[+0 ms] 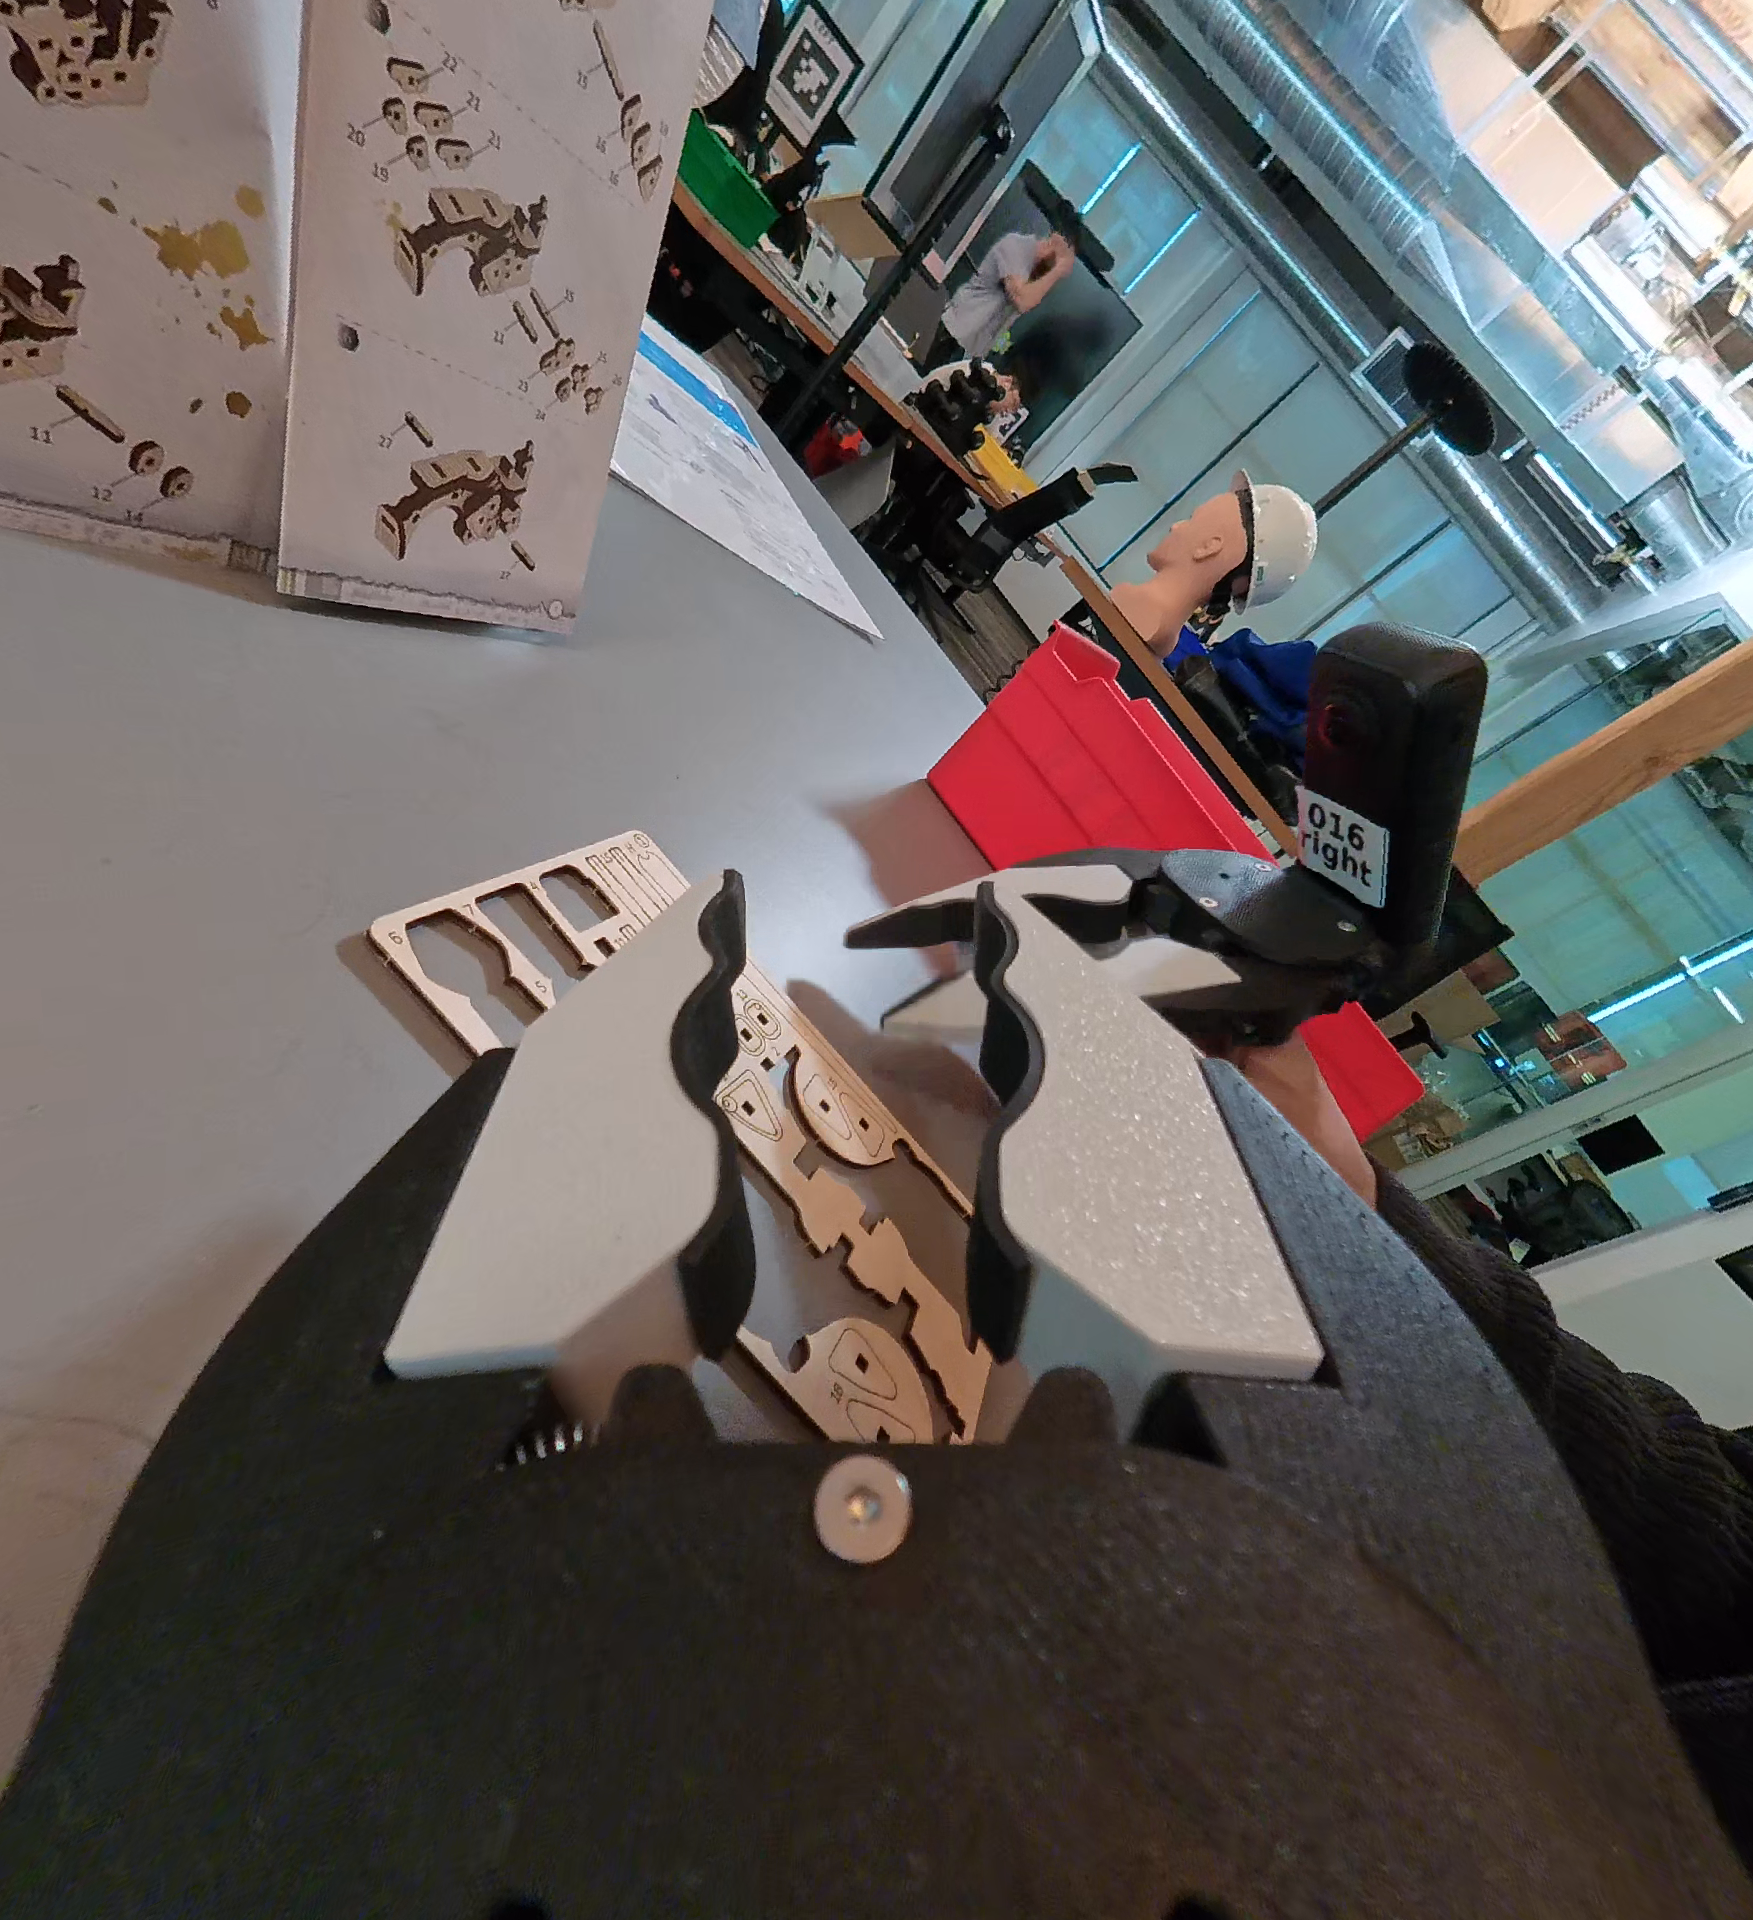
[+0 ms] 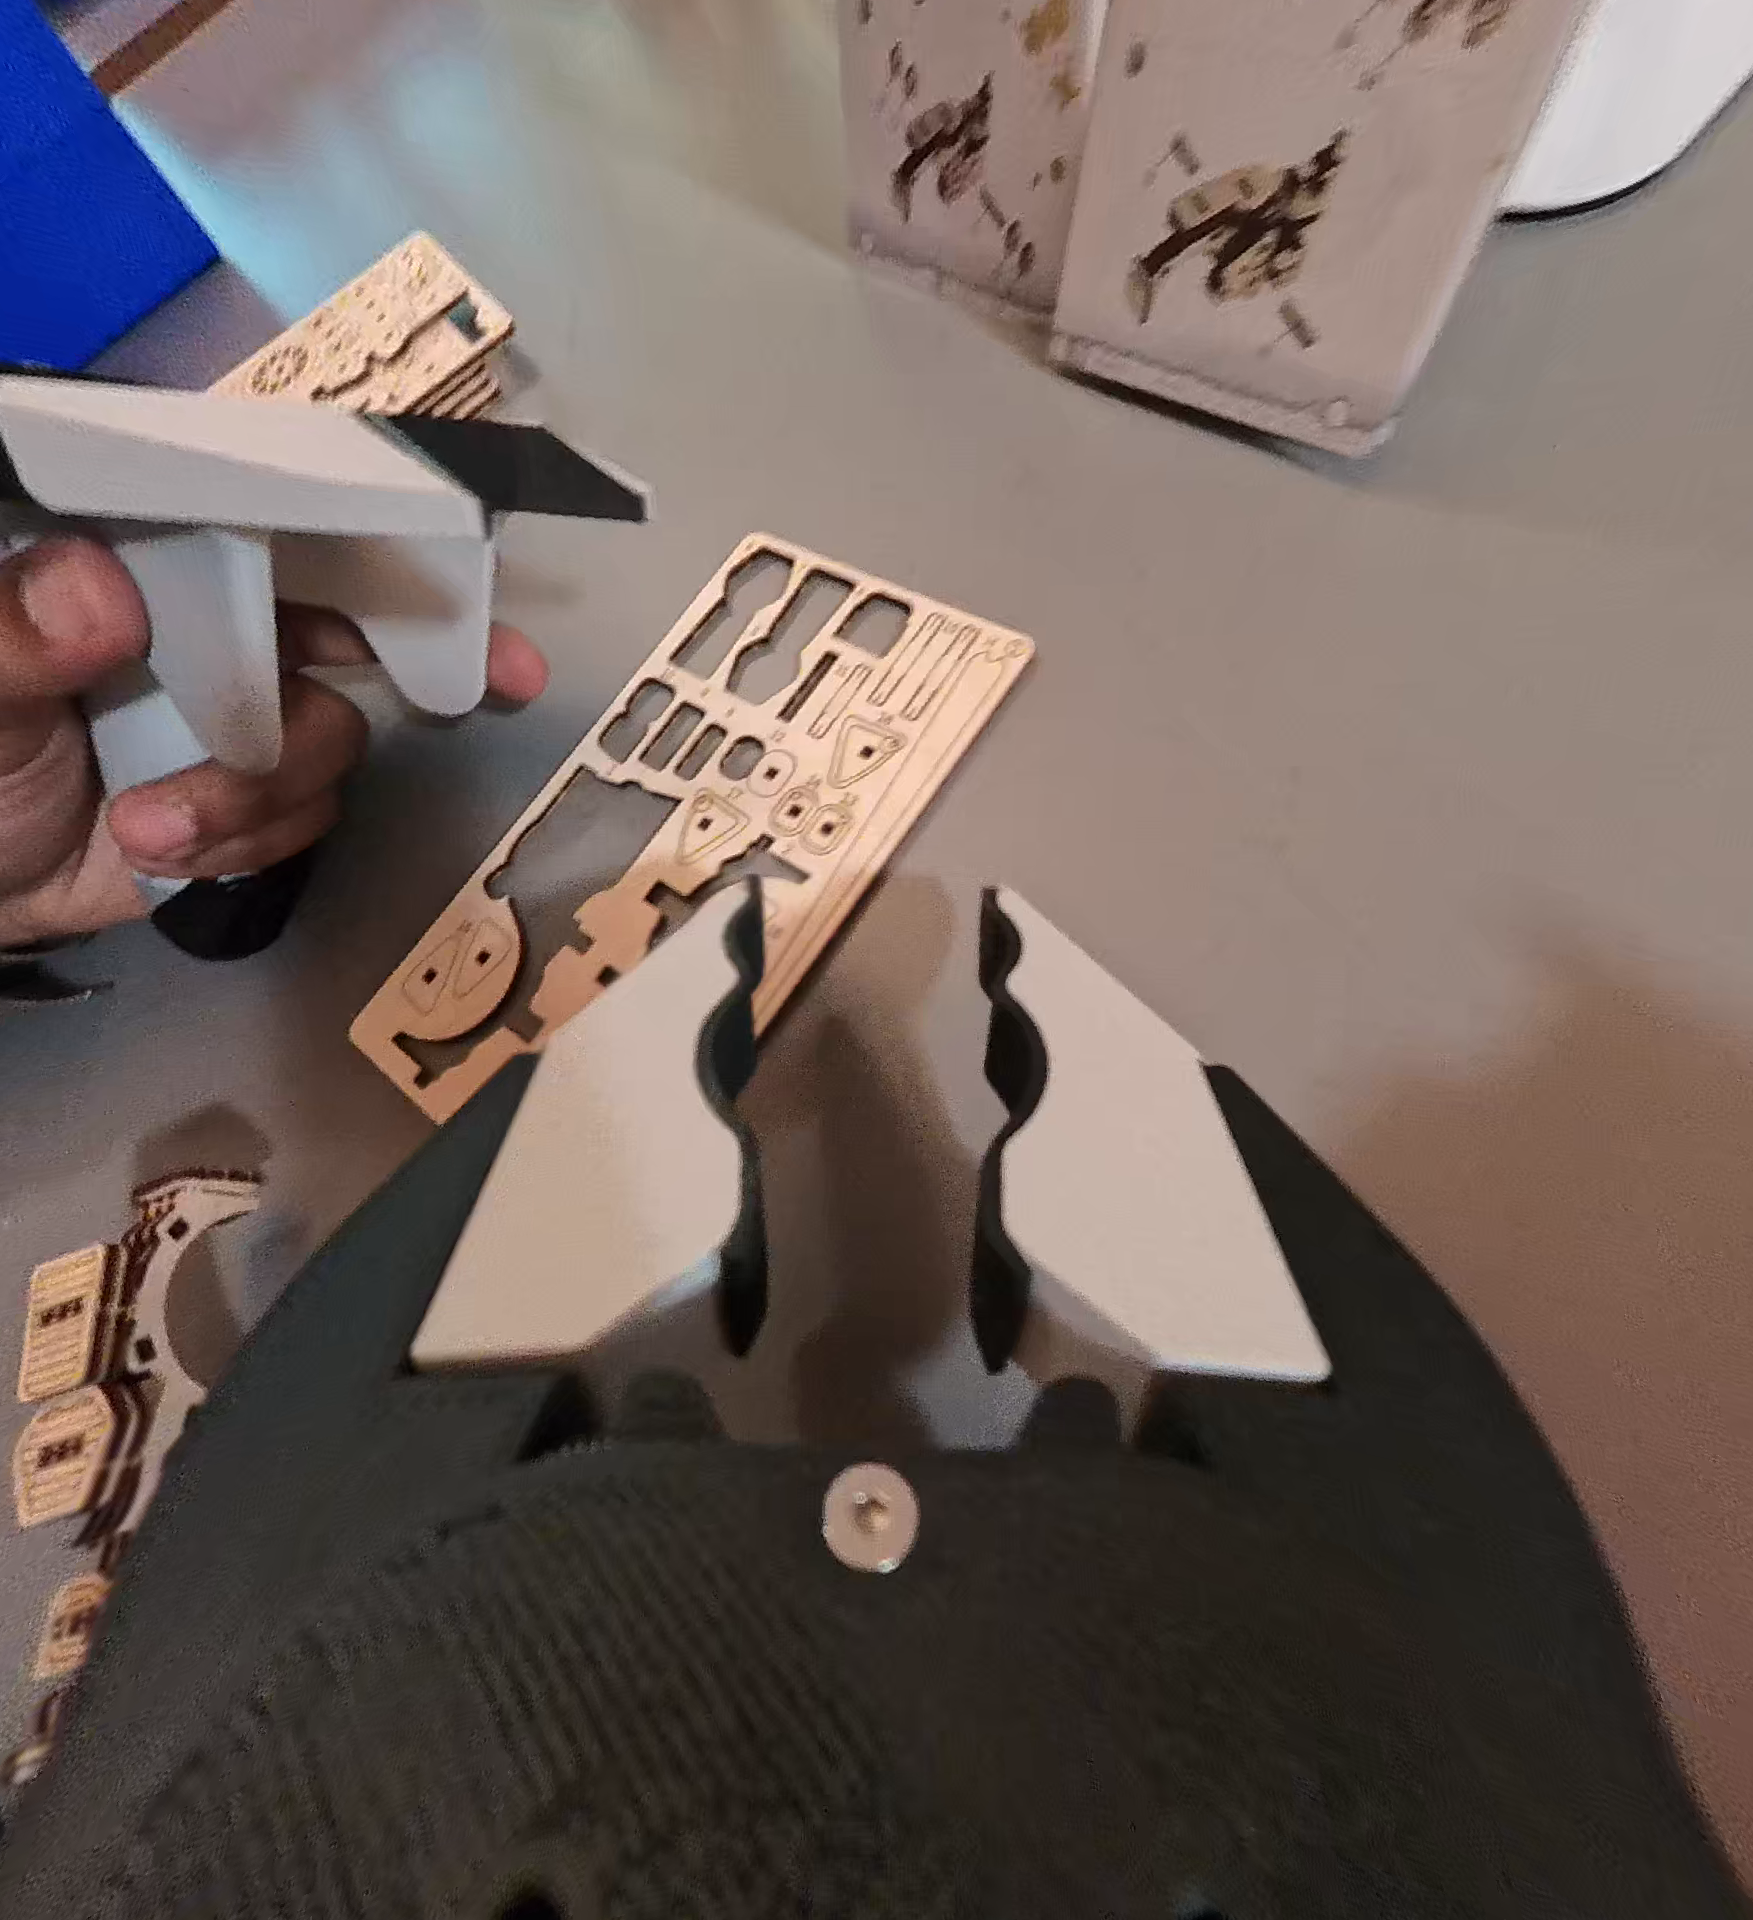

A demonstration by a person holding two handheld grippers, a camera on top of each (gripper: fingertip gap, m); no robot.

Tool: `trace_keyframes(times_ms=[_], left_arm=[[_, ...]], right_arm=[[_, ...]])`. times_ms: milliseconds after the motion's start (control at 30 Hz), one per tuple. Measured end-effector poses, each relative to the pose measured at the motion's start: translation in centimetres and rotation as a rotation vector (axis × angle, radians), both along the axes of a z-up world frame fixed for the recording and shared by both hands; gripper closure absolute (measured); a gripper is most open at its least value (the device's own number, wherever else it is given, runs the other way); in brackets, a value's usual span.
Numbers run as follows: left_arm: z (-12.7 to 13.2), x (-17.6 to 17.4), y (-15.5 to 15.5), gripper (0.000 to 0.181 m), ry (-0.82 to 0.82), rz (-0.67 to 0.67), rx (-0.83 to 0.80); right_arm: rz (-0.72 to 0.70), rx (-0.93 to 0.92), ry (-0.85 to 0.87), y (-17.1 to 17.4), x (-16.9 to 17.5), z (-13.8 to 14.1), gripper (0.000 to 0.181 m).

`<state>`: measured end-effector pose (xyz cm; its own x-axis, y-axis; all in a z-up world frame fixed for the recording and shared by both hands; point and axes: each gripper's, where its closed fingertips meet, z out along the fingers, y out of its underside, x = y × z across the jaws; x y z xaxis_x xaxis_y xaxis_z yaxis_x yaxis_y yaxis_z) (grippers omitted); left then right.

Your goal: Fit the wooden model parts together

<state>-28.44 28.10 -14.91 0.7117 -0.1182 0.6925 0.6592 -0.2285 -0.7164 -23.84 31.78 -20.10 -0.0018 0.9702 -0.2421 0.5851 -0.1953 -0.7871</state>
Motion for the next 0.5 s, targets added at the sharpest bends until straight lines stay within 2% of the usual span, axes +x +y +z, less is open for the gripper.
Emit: trace_keyframes(times_ms=[33,233,333,400,500], left_arm=[[0.0,0.0,0.0,0.138,-0.001,0.0,0.0],[0.0,-0.1,0.0,0.138,-0.006,0.001,0.003],[0.0,-0.1,0.0,0.138,-0.007,0.001,0.003],[0.0,-0.1,0.0,0.138,-0.006,0.001,0.002],[0.0,-0.1,0.0,0.138,-0.007,0.004,0.003]], right_arm=[[0.024,0.007,-0.018,-0.6,-0.1,-0.3,0.134],[0.145,0.163,-0.078,-3.4,-0.6,-1.5,0.118],[0.169,0.209,-0.085,-3.8,-0.6,-1.6,0.127],[0.145,0.205,-0.094,-3.3,-0.5,-1.6,0.142],[0.142,0.203,-0.093,-3.0,-0.4,-1.6,0.146]])
